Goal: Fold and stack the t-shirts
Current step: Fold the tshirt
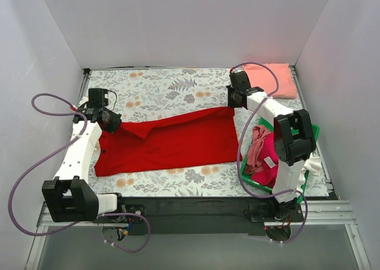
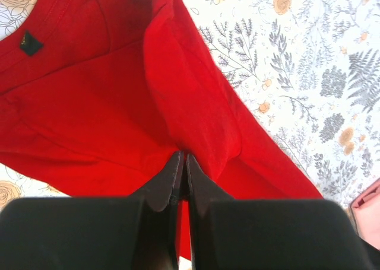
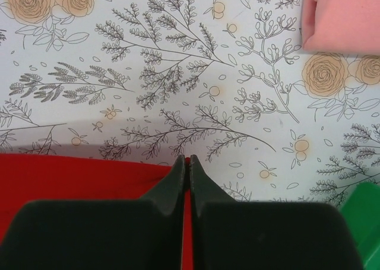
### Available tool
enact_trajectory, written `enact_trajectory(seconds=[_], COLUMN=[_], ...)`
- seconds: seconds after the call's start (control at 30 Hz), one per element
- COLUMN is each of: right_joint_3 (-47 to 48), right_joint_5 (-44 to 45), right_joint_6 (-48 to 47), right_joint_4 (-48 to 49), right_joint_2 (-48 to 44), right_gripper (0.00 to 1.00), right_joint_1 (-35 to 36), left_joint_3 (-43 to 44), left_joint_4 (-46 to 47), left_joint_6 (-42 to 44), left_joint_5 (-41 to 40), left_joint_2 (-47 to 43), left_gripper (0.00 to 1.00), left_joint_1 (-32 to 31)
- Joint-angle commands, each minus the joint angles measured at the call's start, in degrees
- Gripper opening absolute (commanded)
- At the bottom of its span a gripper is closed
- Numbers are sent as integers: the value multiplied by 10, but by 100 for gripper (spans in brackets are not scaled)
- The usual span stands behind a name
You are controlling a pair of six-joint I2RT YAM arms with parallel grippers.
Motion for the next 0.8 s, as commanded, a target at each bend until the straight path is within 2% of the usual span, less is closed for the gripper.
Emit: enact_trajectory(seconds=[0.0,0.57,0.77], right_joint_3=[-22,-135,-178], right_joint_5=[-1,-22,-33], right_joint_6=[-11,-11,-12], right_joint_4=[24,48,51], right_joint_2=[-41,-132,-157], right_gripper=[1,1,1], right_joint_1=[1,0,1], left_joint_3=[-10,-98,-119], left_joint_4=[-20,-25,-25], left_joint_6=[-9,-28,-36], left_joint_5=[-11,-14,-41], left_joint_2=[-45,-117,-122], left_gripper=[0,0,0], left_joint_1=[-2,-2,-2])
